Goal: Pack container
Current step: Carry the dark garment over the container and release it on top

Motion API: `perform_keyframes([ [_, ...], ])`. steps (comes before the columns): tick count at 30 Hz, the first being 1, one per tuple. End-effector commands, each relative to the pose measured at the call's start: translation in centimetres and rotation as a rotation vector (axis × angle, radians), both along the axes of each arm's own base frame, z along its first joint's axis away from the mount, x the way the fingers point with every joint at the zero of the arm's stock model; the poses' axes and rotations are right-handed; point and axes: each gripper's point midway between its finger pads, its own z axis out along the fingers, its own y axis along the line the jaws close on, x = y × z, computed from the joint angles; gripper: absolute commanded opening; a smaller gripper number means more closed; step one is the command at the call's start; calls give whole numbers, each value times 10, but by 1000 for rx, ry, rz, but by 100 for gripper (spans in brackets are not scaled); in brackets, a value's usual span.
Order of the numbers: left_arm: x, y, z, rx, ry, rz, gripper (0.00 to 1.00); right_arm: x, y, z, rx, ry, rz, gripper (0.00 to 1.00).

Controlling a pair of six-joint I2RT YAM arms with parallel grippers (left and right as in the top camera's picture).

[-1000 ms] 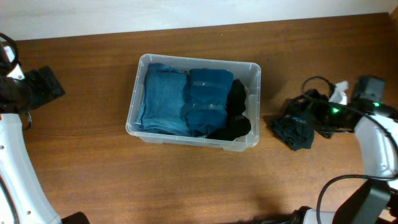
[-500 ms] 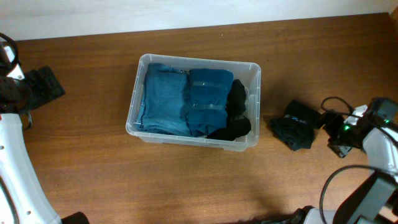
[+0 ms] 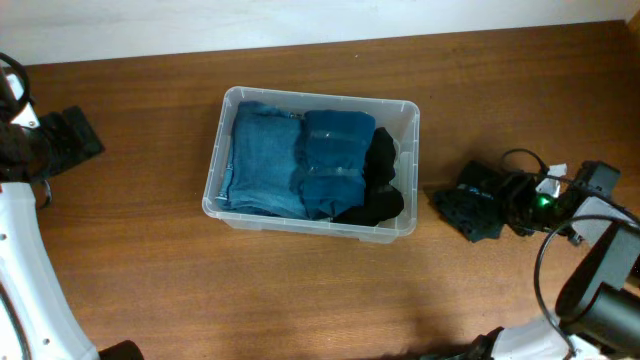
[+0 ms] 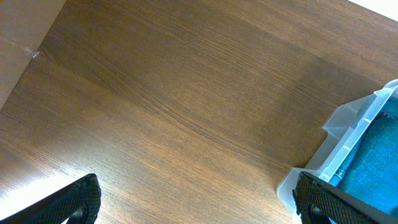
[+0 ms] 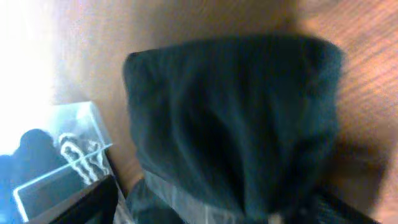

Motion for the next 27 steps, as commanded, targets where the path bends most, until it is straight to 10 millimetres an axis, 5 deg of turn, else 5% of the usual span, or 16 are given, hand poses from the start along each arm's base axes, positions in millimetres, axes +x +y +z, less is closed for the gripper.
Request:
perform_keyframes([
  [1,0,0,1,-2,-4,2,100,-37,13,-60,28,206,-1,63],
  [7,0,0,0,-2,-4,2,100,-35,18,-55,58,186,7,38],
  [12,0,0,1,-2,-4,2,100,-21,30,-25,141,65,31,18],
  [15,0,0,1,-2,-4,2,100,-9,38,12,169,-87,89,4],
  [18,0,0,1,-2,-4,2,100,-1,51,56,230,-253,145,4],
  [20,0,0,1,-2,-4,2,100,2,64,112,298,-464,222,4],
  [27,0,0,1,-2,-4,2,100,-20,97,223,344,-751,389,4],
])
